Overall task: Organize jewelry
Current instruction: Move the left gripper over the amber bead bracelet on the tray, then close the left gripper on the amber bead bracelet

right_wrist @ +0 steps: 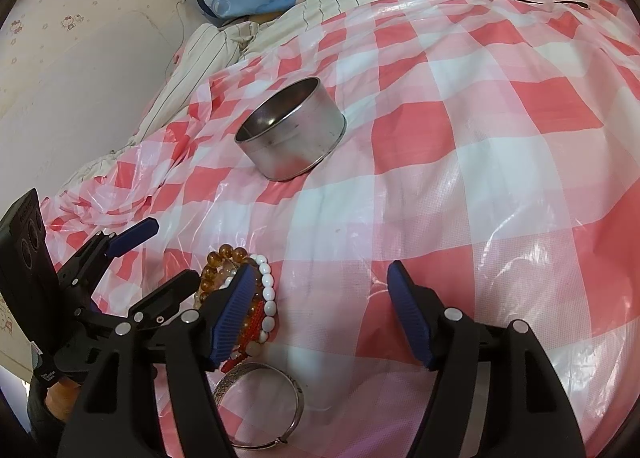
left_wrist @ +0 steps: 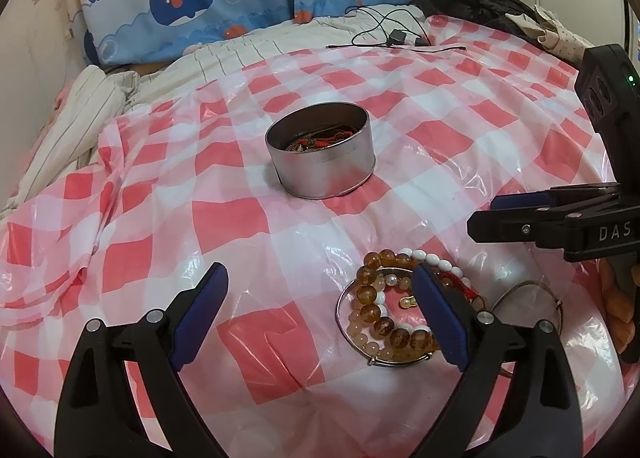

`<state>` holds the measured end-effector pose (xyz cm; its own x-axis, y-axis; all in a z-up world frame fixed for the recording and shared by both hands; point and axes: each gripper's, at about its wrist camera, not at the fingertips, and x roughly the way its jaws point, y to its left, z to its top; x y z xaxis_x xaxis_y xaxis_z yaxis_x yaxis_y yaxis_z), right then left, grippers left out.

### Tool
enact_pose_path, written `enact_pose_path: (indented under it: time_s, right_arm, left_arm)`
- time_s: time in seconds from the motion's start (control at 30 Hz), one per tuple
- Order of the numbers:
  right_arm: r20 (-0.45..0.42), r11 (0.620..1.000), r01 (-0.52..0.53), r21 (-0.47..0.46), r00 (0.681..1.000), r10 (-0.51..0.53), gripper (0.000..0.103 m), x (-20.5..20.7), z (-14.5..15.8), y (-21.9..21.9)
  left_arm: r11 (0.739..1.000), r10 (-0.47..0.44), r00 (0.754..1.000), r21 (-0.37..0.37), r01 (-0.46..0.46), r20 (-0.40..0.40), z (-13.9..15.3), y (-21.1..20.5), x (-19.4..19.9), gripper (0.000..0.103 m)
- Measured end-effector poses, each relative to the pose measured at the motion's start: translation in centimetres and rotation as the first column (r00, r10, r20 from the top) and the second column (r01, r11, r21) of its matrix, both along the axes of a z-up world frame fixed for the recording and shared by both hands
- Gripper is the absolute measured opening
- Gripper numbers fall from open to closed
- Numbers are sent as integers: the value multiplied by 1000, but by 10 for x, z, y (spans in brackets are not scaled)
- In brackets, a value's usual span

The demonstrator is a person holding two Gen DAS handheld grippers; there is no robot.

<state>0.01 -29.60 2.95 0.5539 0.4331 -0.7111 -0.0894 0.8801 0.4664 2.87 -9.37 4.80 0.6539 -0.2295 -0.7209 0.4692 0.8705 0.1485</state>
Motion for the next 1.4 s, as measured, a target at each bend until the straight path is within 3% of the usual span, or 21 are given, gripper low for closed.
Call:
enact_pose_path:
  time_s: [0.57,0.63,0.8,0.9,0.97,1.07,1.23,1.27,1.4]
  right_arm:
    - [0,1000,-1,-1,1000,1,68,-1,1,1]
    - [-2,1000,0,4,1000,0,68,-1,1,0]
    - [3,999,37,22,999,-37,68,-3,4,-7]
    - [6,999,37,29,999,-37,68,-4,5,-8]
    - [3,999,29,31,1000,-29,68,-3,6,-7]
    - [3,999,26,38,1000,-26,68,-3,7,-8]
    - [-1,999,31,42,1000,-31,68,-3,7,-10]
    - [-2,999,29,41,1000,-29,68,-3,6,-10]
    - [-2,999,26,38,1000,-26,68,-3,6,-10]
  left_arm:
    - [1000,-3,1000,5,3,0,-1,-2,-1,89]
    - [1000,-14,1000,-25,13,-14,-1,2,1,89]
    - [991,-80,997,-104,80,0,3,5,-1,89]
    - [985,-140,990,-98,142,26,1,-1,-3,89]
    - [984,-156,988,-83,157,21,-3,-6,-4,83]
    - [981,-176,984,-81,174,-21,-11,-7,3,57]
    - [977,-151,985,-163,136,-85,-13,15,10,6]
    - [975,-151,984,-178,133,-93,-11,11,7,0]
    - [950,-164,980,-287,125,-115,-3,26,10,0]
